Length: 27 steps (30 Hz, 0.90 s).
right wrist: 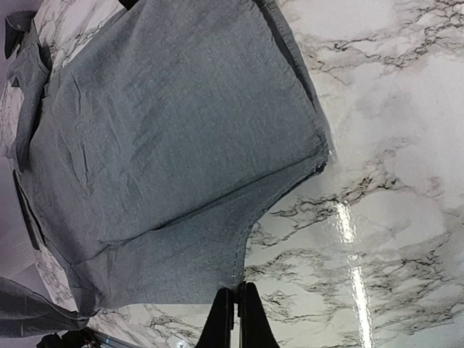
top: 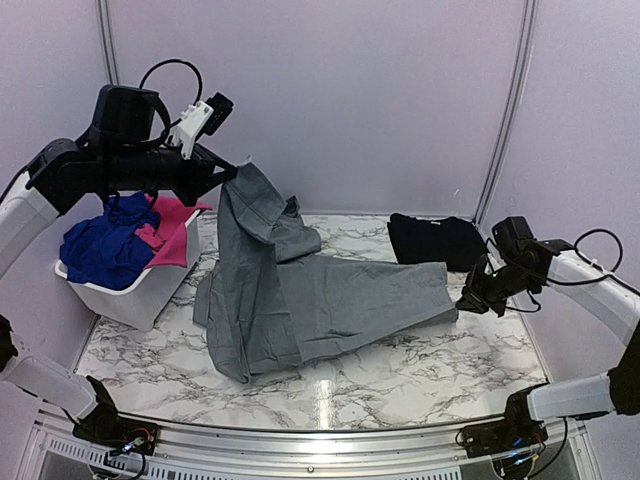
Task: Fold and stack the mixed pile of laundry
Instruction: Fold the flattened shirt at the center of the board.
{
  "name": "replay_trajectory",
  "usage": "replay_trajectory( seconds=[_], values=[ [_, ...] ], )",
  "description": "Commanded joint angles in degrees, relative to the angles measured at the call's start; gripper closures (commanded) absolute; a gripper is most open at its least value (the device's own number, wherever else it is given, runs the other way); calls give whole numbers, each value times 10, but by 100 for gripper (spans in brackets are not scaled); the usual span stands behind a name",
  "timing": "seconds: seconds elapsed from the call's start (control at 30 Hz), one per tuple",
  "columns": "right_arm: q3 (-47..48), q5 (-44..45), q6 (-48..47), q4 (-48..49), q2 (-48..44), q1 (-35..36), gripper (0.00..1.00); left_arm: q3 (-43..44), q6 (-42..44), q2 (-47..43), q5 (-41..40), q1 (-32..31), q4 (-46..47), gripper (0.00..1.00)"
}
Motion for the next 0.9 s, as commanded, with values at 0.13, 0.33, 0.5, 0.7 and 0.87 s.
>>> replay_trajectory(
  seconds=[0.13,0.33,0.5,0.7,0.87],
  values=[
    [48,-9,-16,62,71,-22,100,81,61,85,116,94,96,100],
    [67,-12,-13,89,105,-37,100,169,56,182,224,152,132,100],
    [70,-12,-14,123,152,-40,100,231,50,277,294,163,144,100],
    [54,-12,-7,167,186,-54,100,280,19,352,327,187,190,100],
    [84,-18,-2,179,202,-59,100,329,-28,404,340,209,255,100]
  ],
)
